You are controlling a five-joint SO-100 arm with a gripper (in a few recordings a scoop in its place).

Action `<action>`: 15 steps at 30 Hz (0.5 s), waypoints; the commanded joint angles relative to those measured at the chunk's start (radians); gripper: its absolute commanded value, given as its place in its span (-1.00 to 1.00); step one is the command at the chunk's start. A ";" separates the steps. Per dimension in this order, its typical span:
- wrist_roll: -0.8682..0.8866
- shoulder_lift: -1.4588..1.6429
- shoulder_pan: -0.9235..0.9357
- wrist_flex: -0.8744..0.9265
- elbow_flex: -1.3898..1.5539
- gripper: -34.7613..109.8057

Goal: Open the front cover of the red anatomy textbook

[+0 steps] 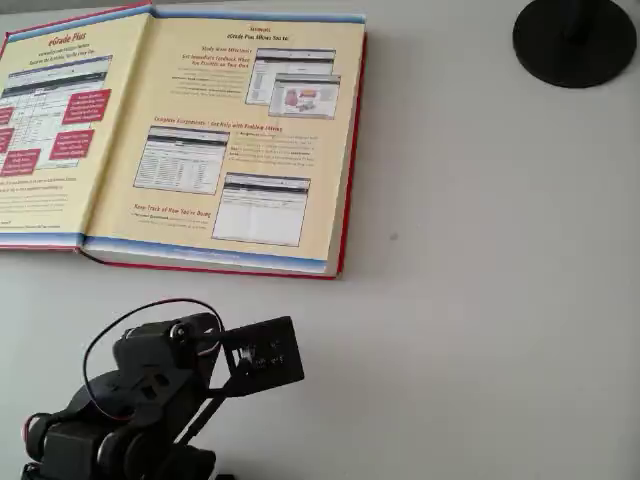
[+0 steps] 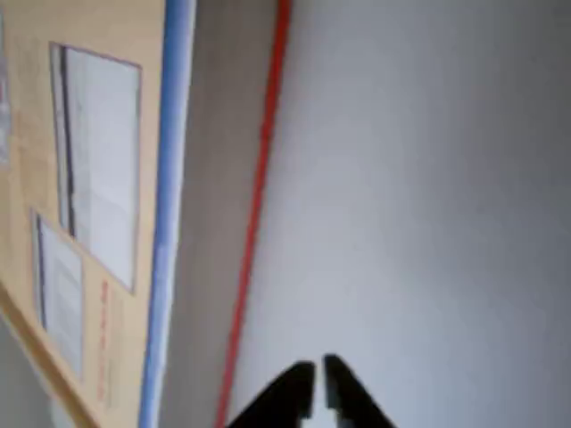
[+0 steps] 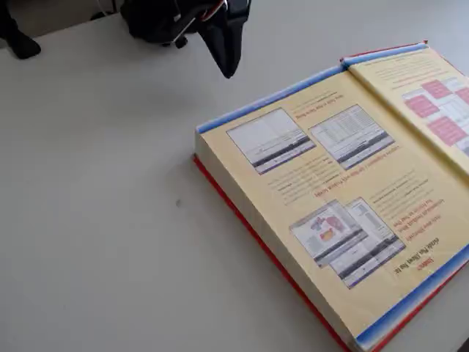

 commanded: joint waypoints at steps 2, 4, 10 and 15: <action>-0.003 0.009 0.000 -0.002 -0.003 -0.50; -0.003 0.009 0.000 -0.002 -0.003 -0.50; -0.003 0.009 0.000 -0.002 -0.003 -0.50; -0.003 0.009 0.000 -0.002 -0.003 -0.50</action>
